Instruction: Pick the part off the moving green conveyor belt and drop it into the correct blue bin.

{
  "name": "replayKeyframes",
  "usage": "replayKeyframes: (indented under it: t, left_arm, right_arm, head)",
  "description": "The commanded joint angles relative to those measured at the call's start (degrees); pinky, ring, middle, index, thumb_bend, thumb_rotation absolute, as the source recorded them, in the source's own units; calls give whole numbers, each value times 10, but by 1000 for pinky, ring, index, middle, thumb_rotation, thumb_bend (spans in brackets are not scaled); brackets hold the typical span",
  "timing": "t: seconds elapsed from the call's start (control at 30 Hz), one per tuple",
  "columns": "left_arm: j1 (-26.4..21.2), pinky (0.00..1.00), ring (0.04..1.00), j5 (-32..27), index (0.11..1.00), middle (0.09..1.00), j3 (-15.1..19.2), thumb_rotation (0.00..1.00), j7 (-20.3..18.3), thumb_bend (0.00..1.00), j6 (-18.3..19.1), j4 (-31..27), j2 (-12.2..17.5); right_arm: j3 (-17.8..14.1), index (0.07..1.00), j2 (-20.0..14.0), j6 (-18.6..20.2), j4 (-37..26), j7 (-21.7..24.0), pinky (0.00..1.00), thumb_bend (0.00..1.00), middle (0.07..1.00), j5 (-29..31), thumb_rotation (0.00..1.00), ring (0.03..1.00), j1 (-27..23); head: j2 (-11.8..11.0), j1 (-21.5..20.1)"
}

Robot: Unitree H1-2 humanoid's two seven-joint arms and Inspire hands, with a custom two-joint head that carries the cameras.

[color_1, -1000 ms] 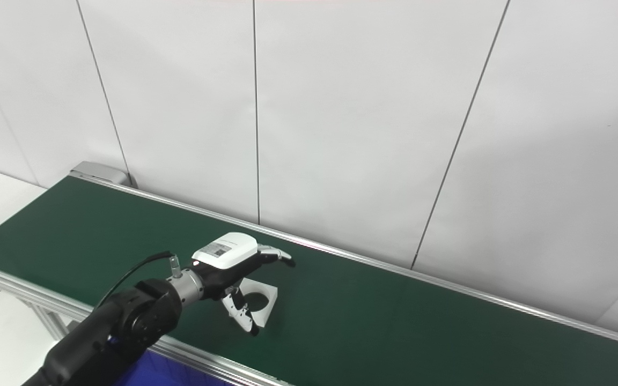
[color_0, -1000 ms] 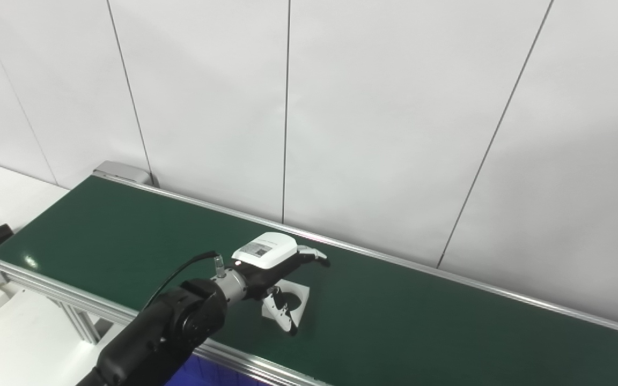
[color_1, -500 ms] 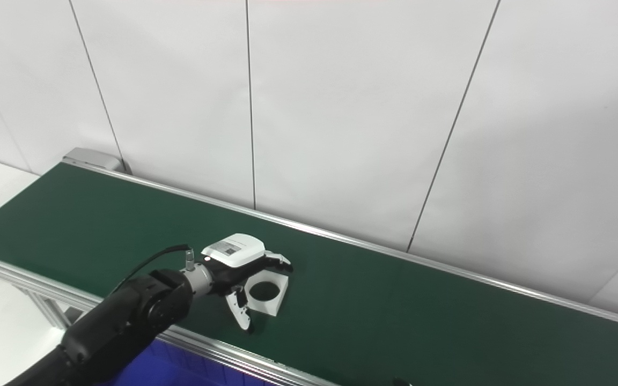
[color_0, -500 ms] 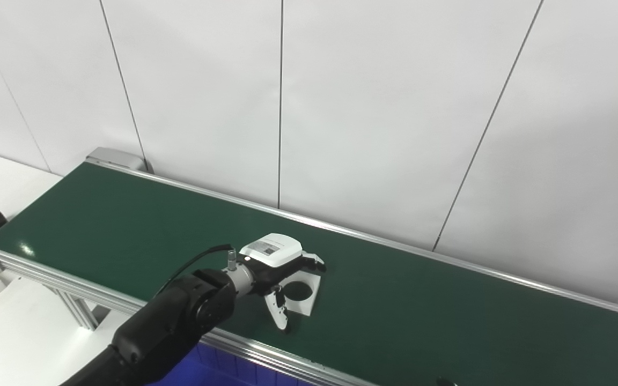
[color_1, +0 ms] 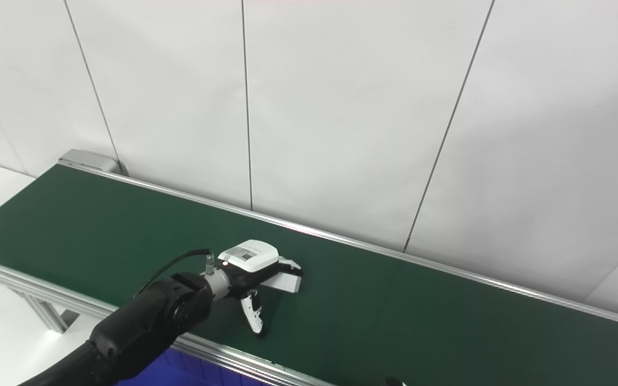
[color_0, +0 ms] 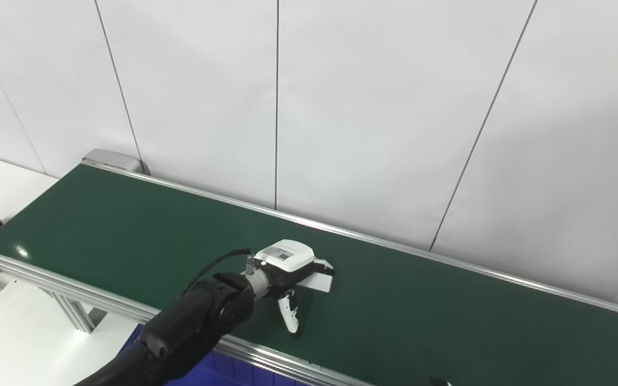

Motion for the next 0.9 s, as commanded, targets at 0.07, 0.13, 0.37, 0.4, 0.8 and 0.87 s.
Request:
replayKeyframes:
  t: [0.07,0.13,0.37,0.4,0.8,0.87]
  left_arm:
    - [-24,916,885,16,829,863,-8,103,20,913,13,27,-5]
    - [-28,916,882,15,826,862,-9,108,26,912,13,35,-6]
    - [-31,915,886,1,831,866,-2,112,31,896,16,35,-7]
    - [-31,915,883,1,830,864,-1,117,30,892,18,33,-6]
    - [-12,890,856,-51,790,837,23,95,6,906,16,-22,6]
    - [-6,907,872,-58,808,854,28,120,-20,925,29,-55,11]
  right_arm:
    - [3,840,9,0,-21,2,611,459,786,2,452,726,1]
    - [3,841,10,3,-23,2,612,462,786,2,450,727,2]
    - [2,840,11,0,-21,2,611,468,786,2,458,728,3]
    - [2,840,11,-1,-20,3,611,467,787,3,459,728,3]
    - [3,836,10,2,-28,4,609,472,785,5,467,728,7]
    - [2,838,9,1,-27,4,613,466,786,5,460,731,6]
  head:
    - [-1,-2]
    - [-1,-3]
    - [0,-5]
    - [0,-5]
    - [6,-9]
    - [7,-9]
